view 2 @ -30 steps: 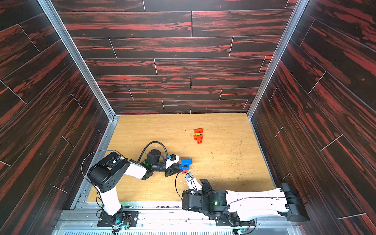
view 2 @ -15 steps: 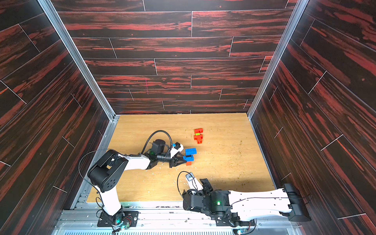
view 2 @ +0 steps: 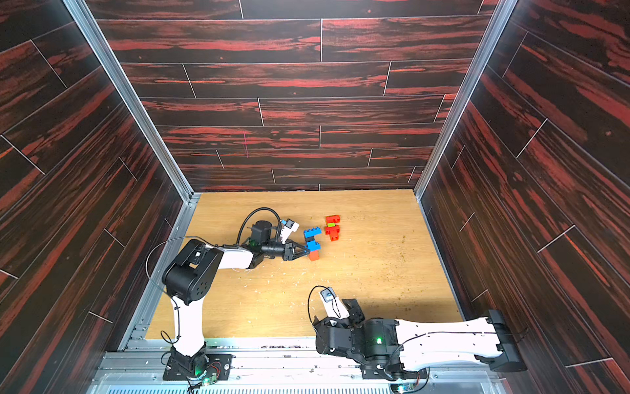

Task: Assemble the letter f with lego
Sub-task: Adjust the lego brick at the center of the board.

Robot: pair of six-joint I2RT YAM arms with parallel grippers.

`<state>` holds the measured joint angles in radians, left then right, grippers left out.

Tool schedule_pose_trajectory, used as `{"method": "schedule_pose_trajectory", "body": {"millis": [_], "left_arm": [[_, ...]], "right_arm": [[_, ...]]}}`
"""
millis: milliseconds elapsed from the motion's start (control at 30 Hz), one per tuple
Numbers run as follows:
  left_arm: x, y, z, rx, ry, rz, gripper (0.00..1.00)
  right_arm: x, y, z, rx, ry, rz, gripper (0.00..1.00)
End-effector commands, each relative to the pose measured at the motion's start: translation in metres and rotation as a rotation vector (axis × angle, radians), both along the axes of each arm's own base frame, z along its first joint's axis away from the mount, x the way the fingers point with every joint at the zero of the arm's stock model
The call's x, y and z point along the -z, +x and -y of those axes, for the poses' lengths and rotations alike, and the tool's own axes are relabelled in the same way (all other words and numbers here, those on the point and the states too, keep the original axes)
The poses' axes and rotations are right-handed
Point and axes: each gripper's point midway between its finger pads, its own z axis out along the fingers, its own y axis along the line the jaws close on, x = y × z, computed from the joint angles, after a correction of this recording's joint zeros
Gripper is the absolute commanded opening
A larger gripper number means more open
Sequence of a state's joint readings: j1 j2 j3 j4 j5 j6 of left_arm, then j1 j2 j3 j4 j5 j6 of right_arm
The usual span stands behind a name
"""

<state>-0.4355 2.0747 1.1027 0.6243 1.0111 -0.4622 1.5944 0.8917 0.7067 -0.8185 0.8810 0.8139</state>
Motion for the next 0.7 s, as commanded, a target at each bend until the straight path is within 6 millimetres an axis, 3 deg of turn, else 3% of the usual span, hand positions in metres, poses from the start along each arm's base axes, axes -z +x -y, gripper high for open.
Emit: {"method": "schedule_pose_trajectory", "body": {"millis": [0,333,667], "left_arm": [[-0.021,0.001,0.007,0.031,-0.076,-0.101,0.00],[-0.014,0.012,0.013,-0.007,-0.106,-0.303,0.00],[-0.001,0.024,0.013,-0.071,-0.107,-0.392,0.00]], "right_arm": [[-0.013,0.003,0.011,0.032,0.002,0.016,0.98],[-0.026,0.006,0.017,0.063,0.019,0.029,0.98],[-0.029,0.007,0.011,0.075,-0.010,0.050,0.98]]}}
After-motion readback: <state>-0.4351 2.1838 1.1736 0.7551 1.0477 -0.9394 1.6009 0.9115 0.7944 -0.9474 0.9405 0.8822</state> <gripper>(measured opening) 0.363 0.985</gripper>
